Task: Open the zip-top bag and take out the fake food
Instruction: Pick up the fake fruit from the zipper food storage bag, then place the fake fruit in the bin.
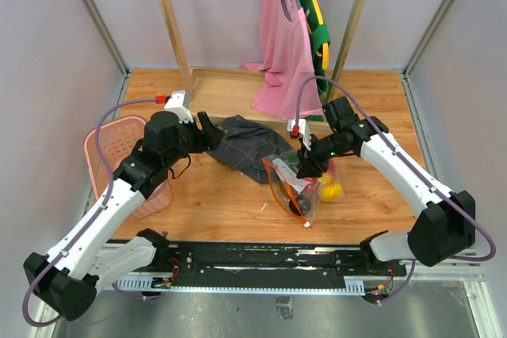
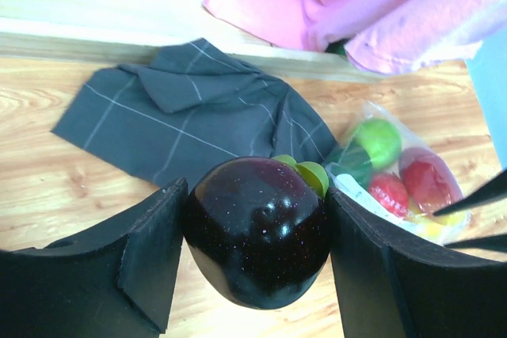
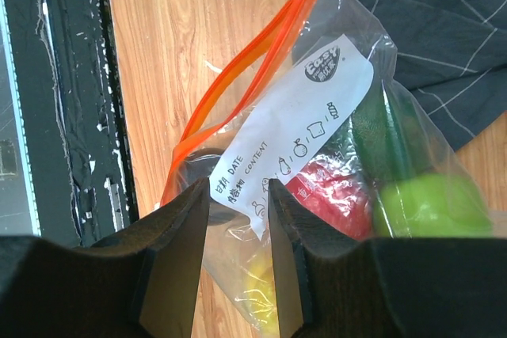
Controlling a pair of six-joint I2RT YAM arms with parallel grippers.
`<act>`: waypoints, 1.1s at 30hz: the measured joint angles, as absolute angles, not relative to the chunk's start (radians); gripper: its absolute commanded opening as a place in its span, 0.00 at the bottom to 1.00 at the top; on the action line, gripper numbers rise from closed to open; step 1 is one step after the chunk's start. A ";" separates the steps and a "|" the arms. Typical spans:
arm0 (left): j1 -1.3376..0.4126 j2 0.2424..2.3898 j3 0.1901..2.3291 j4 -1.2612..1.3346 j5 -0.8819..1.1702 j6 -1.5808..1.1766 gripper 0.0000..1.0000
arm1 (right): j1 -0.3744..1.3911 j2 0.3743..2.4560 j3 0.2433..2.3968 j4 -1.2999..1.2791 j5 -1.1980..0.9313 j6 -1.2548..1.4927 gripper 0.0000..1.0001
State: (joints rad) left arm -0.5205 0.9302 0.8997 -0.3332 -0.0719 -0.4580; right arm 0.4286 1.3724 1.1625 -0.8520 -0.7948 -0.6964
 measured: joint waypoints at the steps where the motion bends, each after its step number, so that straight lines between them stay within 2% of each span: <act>1: -0.496 0.930 0.910 -0.344 -0.062 -0.451 0.19 | 0.429 1.364 1.161 -0.850 -0.798 -0.696 0.37; 5: -0.439 0.930 0.948 -0.378 -0.041 -0.437 0.13 | 0.429 1.335 1.152 -0.838 -0.812 -0.696 0.38; 8: -0.408 0.928 0.969 -0.413 -0.054 -0.430 0.05 | 0.429 1.317 1.147 -0.833 -0.825 -0.698 0.38; 12: -0.383 0.914 0.975 -0.463 -0.132 -0.434 0.01 | 0.429 1.293 1.138 -0.831 -0.844 -0.701 0.38; 19: -0.311 0.893 0.976 -0.534 -0.279 -0.458 0.01 | 0.429 1.284 1.135 -0.826 -0.854 -0.703 0.39; 24: -0.186 0.893 0.976 -0.560 -0.358 -0.469 0.04 | 0.437 1.284 1.135 -0.819 -0.854 -0.703 0.41; 27: -0.123 0.893 0.974 -0.565 -0.420 -0.484 0.14 | 0.447 1.284 1.134 -0.818 -0.854 -0.703 0.43; 30: -0.104 0.893 0.960 -0.571 -0.506 -0.518 0.36 | 0.457 1.284 1.134 -0.815 -0.853 -0.703 0.44; 31: -0.104 0.893 0.953 -0.574 -0.532 -0.530 0.50 | 0.463 1.284 1.133 -0.814 -0.853 -0.703 0.44; 33: -0.102 0.900 0.940 -0.593 -0.588 -0.561 0.85 | 0.472 1.284 1.133 -0.812 -0.853 -0.704 0.45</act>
State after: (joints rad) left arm -0.1024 0.9005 0.9398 -0.5930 -0.5880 -0.5610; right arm 0.4717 1.2842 1.1328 -0.8124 -0.8528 -0.7036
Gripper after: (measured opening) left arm 0.687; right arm 0.438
